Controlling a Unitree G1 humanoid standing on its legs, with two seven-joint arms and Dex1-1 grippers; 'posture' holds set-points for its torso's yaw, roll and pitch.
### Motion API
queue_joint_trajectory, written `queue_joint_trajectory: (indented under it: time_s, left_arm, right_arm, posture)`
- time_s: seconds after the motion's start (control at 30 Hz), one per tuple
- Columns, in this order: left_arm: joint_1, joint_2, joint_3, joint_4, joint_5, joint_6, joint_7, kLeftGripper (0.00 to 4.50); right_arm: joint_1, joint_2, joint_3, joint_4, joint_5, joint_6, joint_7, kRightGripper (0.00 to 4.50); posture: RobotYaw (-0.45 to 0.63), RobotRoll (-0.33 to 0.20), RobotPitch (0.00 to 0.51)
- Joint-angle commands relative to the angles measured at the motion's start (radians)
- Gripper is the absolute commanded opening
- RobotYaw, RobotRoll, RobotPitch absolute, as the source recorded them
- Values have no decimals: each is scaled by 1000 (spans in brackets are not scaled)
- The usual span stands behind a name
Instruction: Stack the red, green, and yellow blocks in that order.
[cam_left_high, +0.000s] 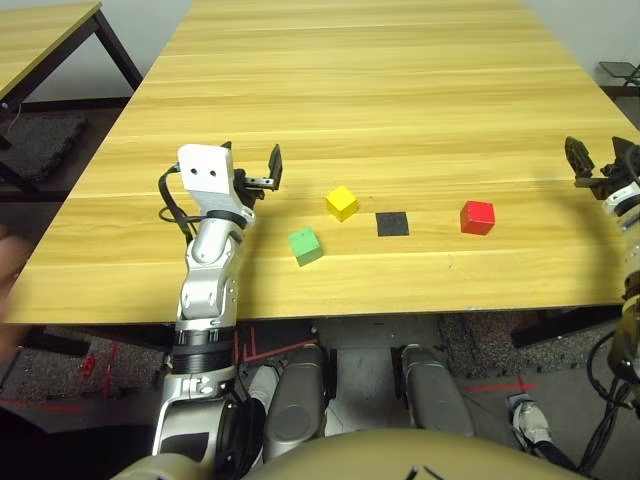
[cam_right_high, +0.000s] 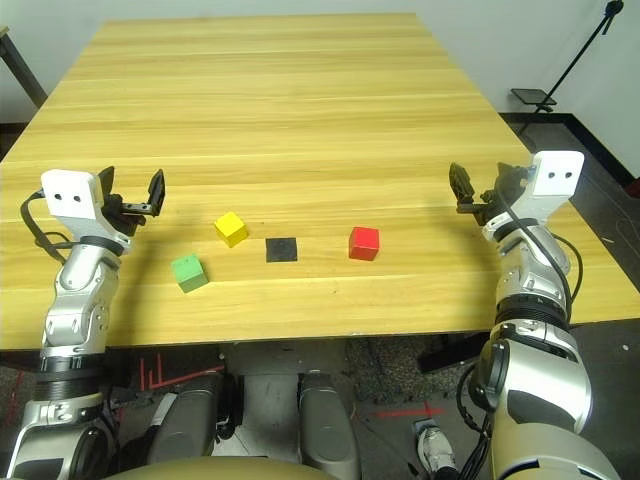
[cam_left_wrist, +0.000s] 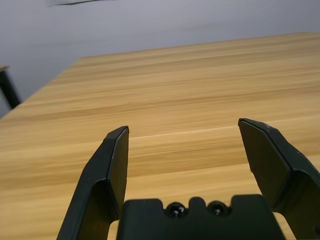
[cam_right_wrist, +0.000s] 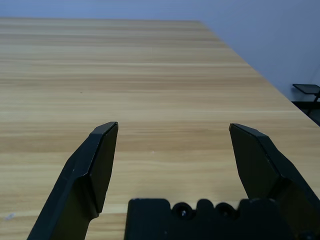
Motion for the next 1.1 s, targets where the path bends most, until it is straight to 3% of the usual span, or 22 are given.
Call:
queue_joint_trajectory:
  time_s: [0.03,0.13,0.2,0.33,0.47,0.63,0.83,1.1]
  left_arm:
    - [26,4,20,27,3,3,25,4451]
    - [35,-9,41,38,-30,0,27,4451]
    - [26,27,46,-5,-60,5,-25,4451]
    - [-7,146,46,-47,-208,18,-268,4451]
    - [-25,306,17,-110,-371,152,-534,4451]
    - [-76,466,-101,-181,-466,331,-768,4451]
    - [-157,536,-248,-168,-434,432,-909,4451]
    - [-200,530,-322,-170,-391,468,-947,4451]
  right_arm:
    - [12,-20,-10,40,3,-5,9,4500]
    - [-3,-40,2,50,-8,1,36,4500]
    - [-38,-64,10,40,-2,51,72,4500]
    - [-69,-134,120,-49,-33,196,335,4500]
    - [-14,-194,238,-298,-17,374,578,4500]
    - [70,-243,370,-577,-9,522,781,4500]
    - [24,-226,511,-525,-114,428,885,4500]
    - [-105,-143,576,-342,-201,300,892,4500]
  posture:
    - [88,-159,76]
    - [81,-154,66]
    - [76,-146,72]
    - [82,-142,74]
    - [108,-152,61]
    - [112,-140,62]
    - [144,-147,67]
    - [192,-157,83]
